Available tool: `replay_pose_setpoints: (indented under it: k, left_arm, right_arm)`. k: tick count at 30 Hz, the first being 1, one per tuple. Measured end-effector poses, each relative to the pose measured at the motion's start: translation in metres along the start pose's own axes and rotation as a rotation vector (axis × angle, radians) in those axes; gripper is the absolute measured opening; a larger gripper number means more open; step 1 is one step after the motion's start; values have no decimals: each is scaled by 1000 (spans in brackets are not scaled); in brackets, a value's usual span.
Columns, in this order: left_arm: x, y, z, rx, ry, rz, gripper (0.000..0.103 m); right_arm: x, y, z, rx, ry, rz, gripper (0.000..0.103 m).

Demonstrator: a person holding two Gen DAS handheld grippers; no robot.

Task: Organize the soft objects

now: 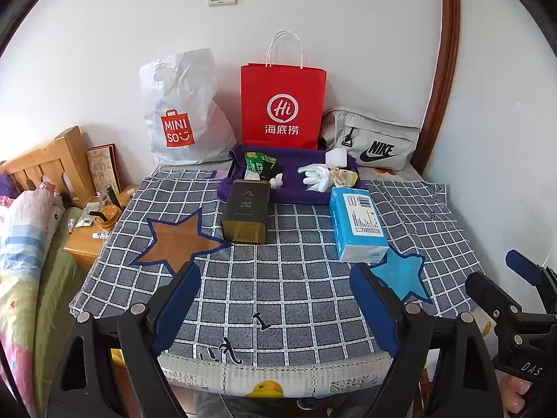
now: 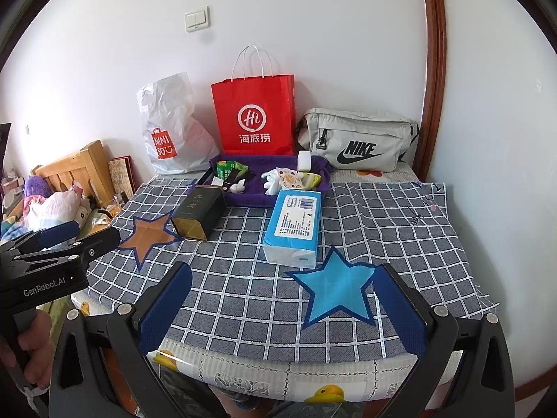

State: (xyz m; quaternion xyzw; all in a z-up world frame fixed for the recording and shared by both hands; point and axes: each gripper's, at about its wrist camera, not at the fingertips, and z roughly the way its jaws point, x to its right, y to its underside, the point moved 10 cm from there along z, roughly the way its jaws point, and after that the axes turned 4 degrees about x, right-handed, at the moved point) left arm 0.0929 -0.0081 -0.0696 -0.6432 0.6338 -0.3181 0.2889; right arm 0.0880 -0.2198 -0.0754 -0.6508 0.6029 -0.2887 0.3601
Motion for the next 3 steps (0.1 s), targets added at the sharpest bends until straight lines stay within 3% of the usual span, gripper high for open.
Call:
replay_pose_setpoints:
  k: [3]
  left_arm:
    - [0, 1, 0, 1, 0, 1, 87]
  right_arm:
    - [-1, 1, 0, -1, -1, 0, 102]
